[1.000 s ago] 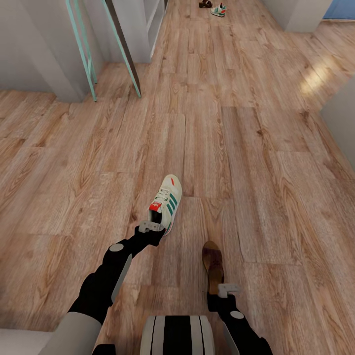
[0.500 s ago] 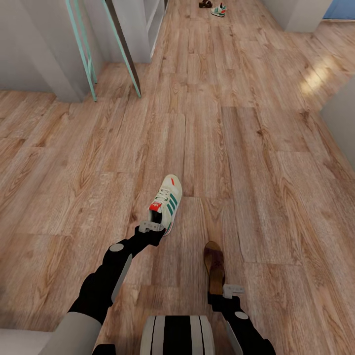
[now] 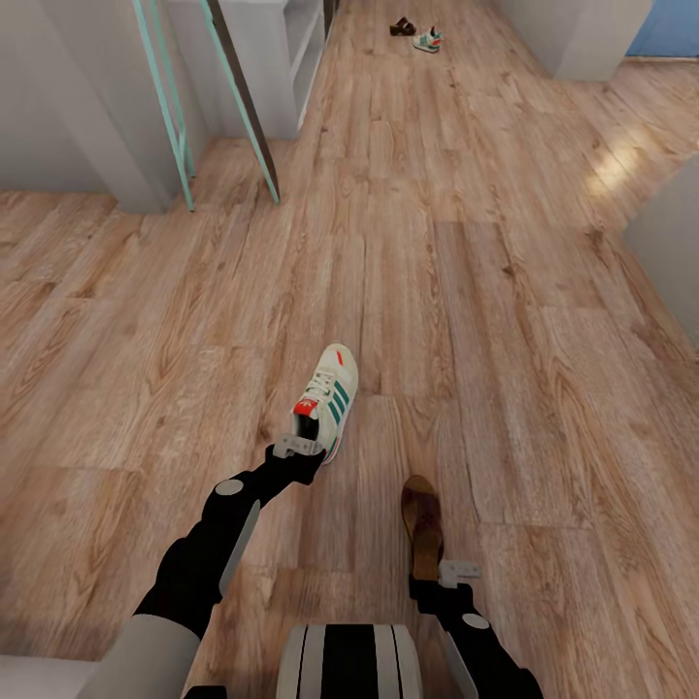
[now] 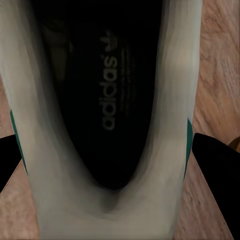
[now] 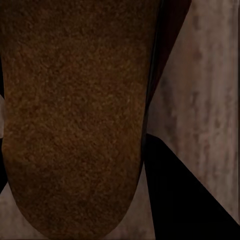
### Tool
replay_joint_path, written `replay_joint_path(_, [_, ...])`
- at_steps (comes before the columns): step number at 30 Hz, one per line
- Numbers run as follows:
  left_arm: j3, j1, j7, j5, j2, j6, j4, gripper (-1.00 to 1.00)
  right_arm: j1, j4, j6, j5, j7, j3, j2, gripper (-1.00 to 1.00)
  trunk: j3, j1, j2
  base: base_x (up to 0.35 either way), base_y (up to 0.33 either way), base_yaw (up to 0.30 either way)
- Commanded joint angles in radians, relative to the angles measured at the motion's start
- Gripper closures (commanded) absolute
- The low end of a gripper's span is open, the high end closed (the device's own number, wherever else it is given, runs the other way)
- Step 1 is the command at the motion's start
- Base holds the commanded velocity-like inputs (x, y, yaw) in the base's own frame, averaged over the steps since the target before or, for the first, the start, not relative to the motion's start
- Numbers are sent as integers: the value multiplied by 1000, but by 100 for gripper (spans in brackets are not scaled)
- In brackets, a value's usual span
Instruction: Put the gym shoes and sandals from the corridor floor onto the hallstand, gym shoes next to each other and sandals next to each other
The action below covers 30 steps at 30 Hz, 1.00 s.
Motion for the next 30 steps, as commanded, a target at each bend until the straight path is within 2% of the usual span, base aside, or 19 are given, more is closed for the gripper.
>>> replay_joint_path(1, [2, 0, -6, -7, 0, 4, -1, 100, 0, -1, 2, 7, -1, -5, 1, 100, 3, -1, 0, 0, 0, 0])
replay_joint_path(16, [12, 4, 0, -14, 19, 6, 12, 100, 0, 4, -1, 9, 7, -2, 1, 100, 61, -7, 4, 0, 0, 0])
replay_joint_path(23, [35, 41, 2, -15, 22, 3, 17, 100, 0, 3, -1, 9, 4, -2, 3, 100, 88, -10, 5, 0, 0, 0])
replay_joint_path(24, [76, 98, 4, -16, 24, -5, 18, 100, 0, 2, -3, 11, 3, -2, 3, 100, 93, -11, 5, 0, 0, 0])
replay_joint_path(26, [135, 135, 2, -19, 24, -11, 20, 100, 0, -3, -35, 12, 2, -3, 1, 100, 104, -12, 6, 0, 0, 0])
replay_joint_path(30, [158, 172, 2, -22, 26, -14, 20, 100, 1, -5, -66, 15, 2, -4, -2, 100, 125, -14, 7, 0, 0, -9])
